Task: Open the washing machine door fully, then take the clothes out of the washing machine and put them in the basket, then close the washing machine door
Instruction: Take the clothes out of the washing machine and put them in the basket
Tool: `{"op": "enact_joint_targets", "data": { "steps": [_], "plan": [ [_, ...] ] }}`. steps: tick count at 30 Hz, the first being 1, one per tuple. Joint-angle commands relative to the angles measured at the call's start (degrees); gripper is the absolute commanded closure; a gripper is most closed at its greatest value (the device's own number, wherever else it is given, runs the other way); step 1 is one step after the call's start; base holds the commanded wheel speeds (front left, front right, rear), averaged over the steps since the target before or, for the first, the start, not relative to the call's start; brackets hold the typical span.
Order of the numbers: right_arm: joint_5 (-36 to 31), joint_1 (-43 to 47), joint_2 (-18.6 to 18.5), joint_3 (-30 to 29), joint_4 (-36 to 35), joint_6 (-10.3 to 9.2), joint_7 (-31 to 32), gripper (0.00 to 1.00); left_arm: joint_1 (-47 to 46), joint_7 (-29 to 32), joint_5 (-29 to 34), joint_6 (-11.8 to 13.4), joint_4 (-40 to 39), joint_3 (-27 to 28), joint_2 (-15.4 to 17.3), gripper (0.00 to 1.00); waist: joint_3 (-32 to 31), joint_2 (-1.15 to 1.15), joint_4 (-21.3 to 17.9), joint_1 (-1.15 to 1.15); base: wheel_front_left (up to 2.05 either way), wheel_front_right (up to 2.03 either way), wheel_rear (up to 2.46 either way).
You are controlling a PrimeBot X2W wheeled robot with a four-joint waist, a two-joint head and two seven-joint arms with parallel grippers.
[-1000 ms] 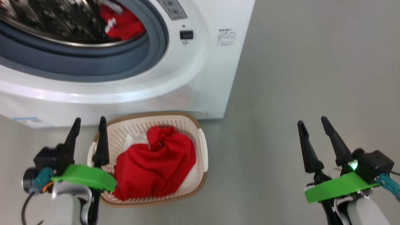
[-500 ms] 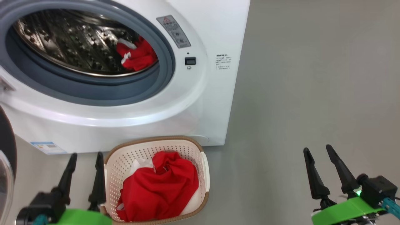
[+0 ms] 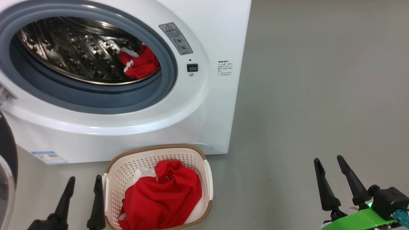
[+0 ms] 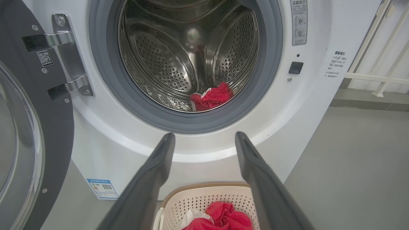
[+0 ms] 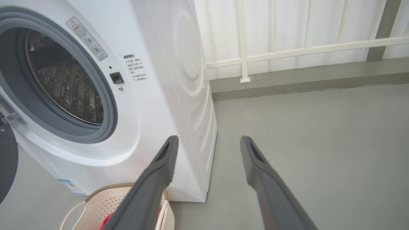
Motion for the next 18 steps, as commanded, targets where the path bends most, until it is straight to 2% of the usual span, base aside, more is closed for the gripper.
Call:
{"op": "enact_joint_targets", "data": {
  "steps": [1,11,18],
  "plan": [
    [0.58,0.06,-0.87,1.00,-1.38,0.37,-0.37,0.00,-0.36,-0.28,-0.32,-0.31,-1.64,1.86,0.43,0.00,-0.04,0.00,-0.07,0.00,0.00,0.00,0.00],
    [0.53,-1.32,-0.27,1.15,-1.65,0.37,-0.37,0.00,-4.54,-0.28,-1.97,-0.31,0.77,-0.59,0.83,0.00,2.44,0.00,-0.29,0.00,0.00,0.00,0.00],
    [0.21,-4.00,0.93,1.71,-2.08,0.37,-0.37,0.00,-17.80,-0.28,-4.46,-0.31,7.37,-3.92,4.59,0.00,8.54,0.00,-0.46,0.00,0.00,0.00,0.00]
  ]
}}
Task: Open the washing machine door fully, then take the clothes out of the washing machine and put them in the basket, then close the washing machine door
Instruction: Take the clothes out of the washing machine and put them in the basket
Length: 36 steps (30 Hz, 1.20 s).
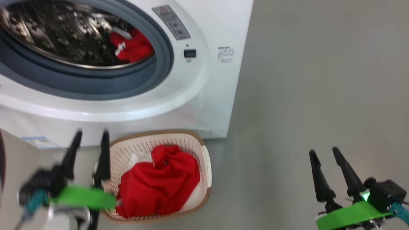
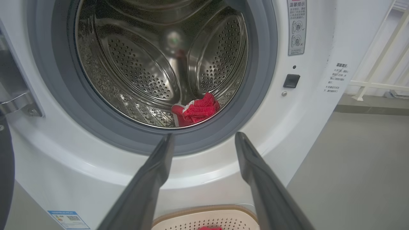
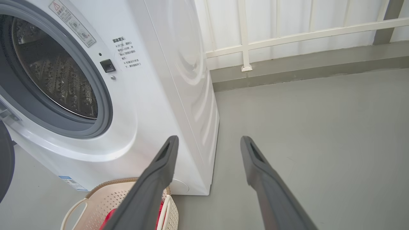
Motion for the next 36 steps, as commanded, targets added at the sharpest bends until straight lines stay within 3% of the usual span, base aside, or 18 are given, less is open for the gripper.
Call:
{"op": "enact_joint_targets", "data": {
  "steps": [1,19,28,36],
  "plan": [
    [0.16,-2.51,-0.38,1.40,-1.77,0.36,-0.37,0.00,-5.07,-0.28,-0.78,-0.31,0.89,0.86,2.42,0.00,4.25,0.00,-0.31,0.00,0.00,0.00,0.00],
    [-0.07,-10.10,0.74,2.41,-3.29,0.36,-0.37,0.00,-41.15,-0.28,-6.70,-0.31,27.20,-10.65,14.99,0.00,19.77,0.00,-6.00,0.00,0.00,0.00,0.00],
    [0.55,-11.54,0.76,3.45,-4.10,0.36,-0.37,0.00,-50.27,-0.28,-8.77,-0.31,34.28,-16.67,18.49,0.00,23.03,0.00,-7.61,0.00,0.00,0.00,0.00],
    [0.59,-12.02,0.77,5.09,-4.31,0.36,-0.37,0.00,-53.96,-0.28,-10.07,-0.31,36.06,-18.57,20.88,0.00,24.19,0.00,-8.93,0.00,0.00,0.00,0.00]
  ]
}}
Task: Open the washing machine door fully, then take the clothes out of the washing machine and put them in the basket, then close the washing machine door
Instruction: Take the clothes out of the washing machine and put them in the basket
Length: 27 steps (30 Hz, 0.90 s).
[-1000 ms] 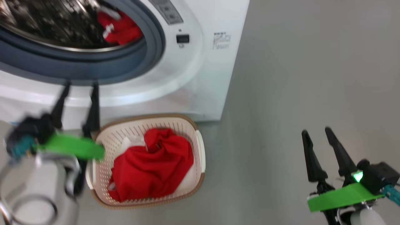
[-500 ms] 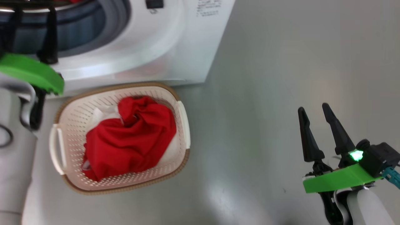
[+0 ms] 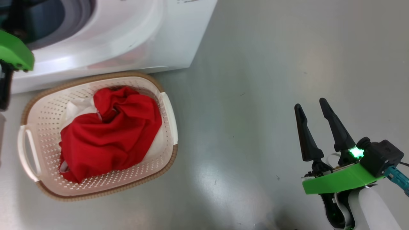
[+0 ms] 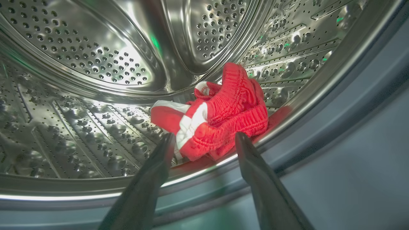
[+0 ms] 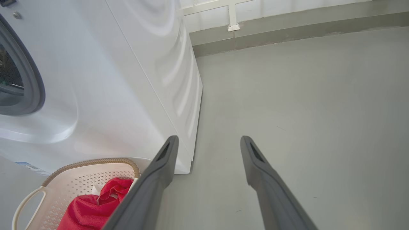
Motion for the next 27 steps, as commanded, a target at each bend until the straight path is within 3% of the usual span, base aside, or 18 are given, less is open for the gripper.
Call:
{"op": "enact_joint_targets", "data": {
  "steps": [1,9,10,11,12,13,14,15,20,27],
  "plan": [
    [0.62,-0.16,0.00,1.62,-1.42,0.37,-0.36,0.00,-1.52,-0.27,-0.28,-0.31,-0.72,0.94,3.76,0.00,0.44,0.00,-0.83,0.00,0.00,0.00,0.00],
    [0.92,0.08,0.00,2.74,-1.31,0.37,-0.36,0.00,-3.14,-0.27,-0.01,-0.31,0.48,0.16,4.54,0.00,0.74,0.00,-2.39,0.00,0.00,0.00,0.00],
    [0.95,0.12,0.00,2.78,-1.33,0.37,-0.36,0.00,-3.31,-0.27,0.01,-0.31,0.90,0.03,4.61,0.22,0.76,0.00,-2.58,0.00,0.00,0.00,0.00],
    [0.95,0.12,0.00,2.78,-1.33,0.37,-0.36,0.00,-3.31,-0.27,0.01,-0.31,0.90,0.03,4.61,0.22,0.76,0.00,-2.58,0.00,0.00,0.00,0.00],
    [0.99,0.15,0.00,2.82,-1.36,0.37,-0.36,0.00,-3.50,-0.27,-0.01,-0.31,1.28,-0.16,4.65,0.55,0.80,0.00,-2.77,0.00,0.00,0.00,0.00],
    [1.03,0.16,0.00,2.86,-1.40,0.37,-0.36,0.00,-3.74,-0.27,-0.03,-0.31,1.57,-0.33,4.71,0.65,0.82,0.00,-2.94,0.00,0.00,0.00,0.00],
    [1.06,0.17,0.00,2.83,-1.44,0.37,-0.36,0.00,-3.96,-0.27,-0.04,-0.31,1.80,-0.44,4.79,0.88,0.85,0.00,-3.04,0.00,0.00,0.00,0.00],
    [1.09,0.19,0.00,2.76,-1.49,0.37,-0.36,0.00,-4.15,-0.27,-0.07,-0.31,1.98,-0.54,4.80,1.00,0.88,0.00,-3.10,0.00,0.00,0.00,0.00],
    [1.19,0.35,0.00,2.46,-1.55,0.37,-0.36,0.00,-4.45,-0.27,-0.41,-0.31,1.94,-0.44,4.49,1.00,0.77,0.00,-2.97,0.00,0.00,0.00,0.00],
    [0.42,-0.07,0.00,1.54,-1.44,0.37,-0.36,0.00,-1.36,-0.27,0.36,-0.21,-2.76,5.53,1.68,1.00,-0.46,0.00,-0.59,0.00,0.00,0.00,0.00]
  ]
}}
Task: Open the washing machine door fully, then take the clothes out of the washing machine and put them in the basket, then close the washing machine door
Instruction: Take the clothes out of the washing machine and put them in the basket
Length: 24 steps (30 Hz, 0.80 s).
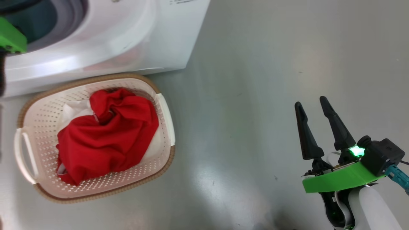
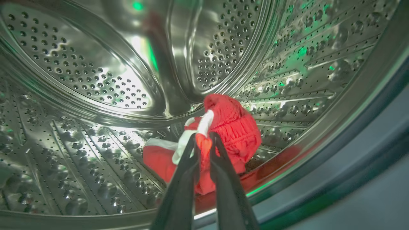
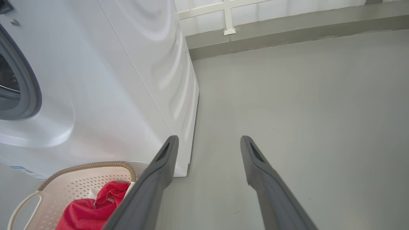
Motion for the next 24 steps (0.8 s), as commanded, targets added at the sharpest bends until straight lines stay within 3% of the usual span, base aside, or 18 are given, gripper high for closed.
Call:
{"op": "enact_joint_targets", "data": {
  "steps": [1,12,24],
  "plan": [
    [-0.11,0.42,-0.05,0.92,-1.19,0.36,-0.36,0.00,1.98,-0.27,0.70,-0.17,-2.11,2.50,1.93,1.00,-0.81,0.00,1.10,0.00,0.00,0.00,0.00],
    [-1.66,1.20,-0.05,-0.48,-0.92,0.36,-0.36,0.00,13.04,-0.27,5.55,-0.25,-13.41,16.04,-5.36,1.00,-4.09,0.00,5.18,0.00,0.00,0.00,0.00],
    [-1.75,2.19,-0.05,-1.99,-0.70,0.36,-0.36,0.00,26.56,-0.27,7.79,-0.30,-30.28,19.75,-10.22,1.00,-6.48,0.00,8.45,0.00,0.00,0.00,0.00]
  ]
}}
